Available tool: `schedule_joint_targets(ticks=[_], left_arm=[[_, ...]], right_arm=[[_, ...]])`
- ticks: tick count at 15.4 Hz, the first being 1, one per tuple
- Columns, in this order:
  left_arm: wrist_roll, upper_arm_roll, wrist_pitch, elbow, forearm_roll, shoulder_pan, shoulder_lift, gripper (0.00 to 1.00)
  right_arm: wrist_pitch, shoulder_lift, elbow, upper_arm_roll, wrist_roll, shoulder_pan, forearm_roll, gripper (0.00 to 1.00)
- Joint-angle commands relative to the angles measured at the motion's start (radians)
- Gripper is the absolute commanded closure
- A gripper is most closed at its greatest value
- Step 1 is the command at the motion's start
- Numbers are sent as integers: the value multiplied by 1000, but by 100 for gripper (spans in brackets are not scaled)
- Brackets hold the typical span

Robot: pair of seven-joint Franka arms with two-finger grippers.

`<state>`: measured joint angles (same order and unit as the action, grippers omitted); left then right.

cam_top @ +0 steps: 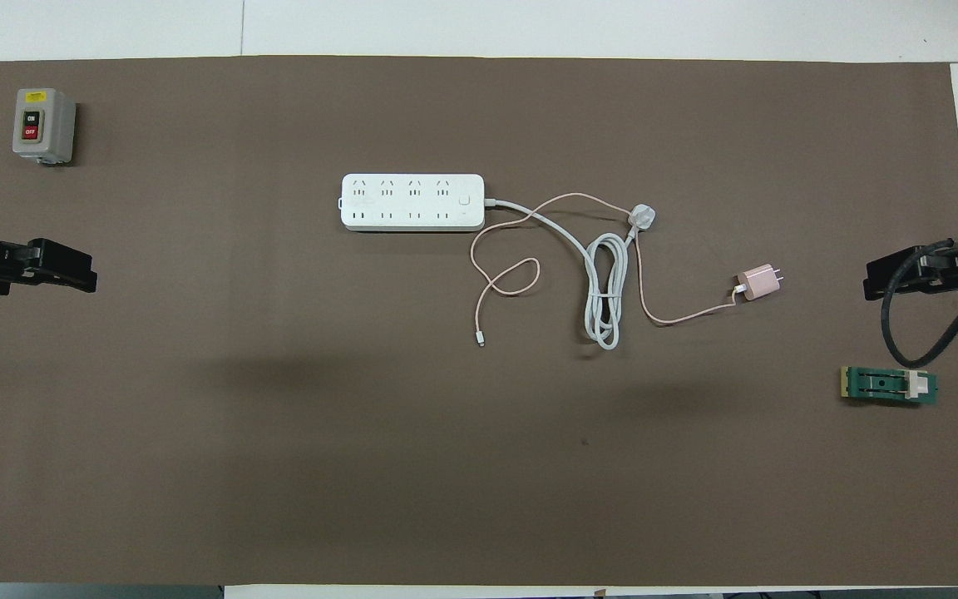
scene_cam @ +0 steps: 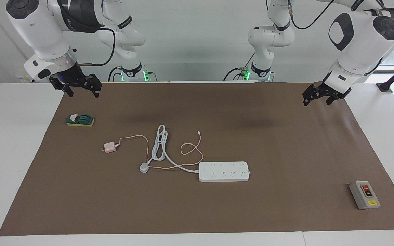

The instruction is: Plug charger into power strip

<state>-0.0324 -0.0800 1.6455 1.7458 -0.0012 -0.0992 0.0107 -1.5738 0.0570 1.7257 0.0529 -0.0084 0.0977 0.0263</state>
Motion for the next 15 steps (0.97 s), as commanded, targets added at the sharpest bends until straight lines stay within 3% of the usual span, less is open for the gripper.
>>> schedule_joint_targets(ticks=[1,11,15], left_arm=[[-14,11,4,-5,-11,18,6,0],[-14,11,4,-5,-11,18,6,0],[-14,11,4,-5,-11,18,6,0]], right_arm=[[15,14,5,7,13,8,7,0],[5,17,14,5,13,22,6,0],[-40,15,17,5,172,27,4,0]])
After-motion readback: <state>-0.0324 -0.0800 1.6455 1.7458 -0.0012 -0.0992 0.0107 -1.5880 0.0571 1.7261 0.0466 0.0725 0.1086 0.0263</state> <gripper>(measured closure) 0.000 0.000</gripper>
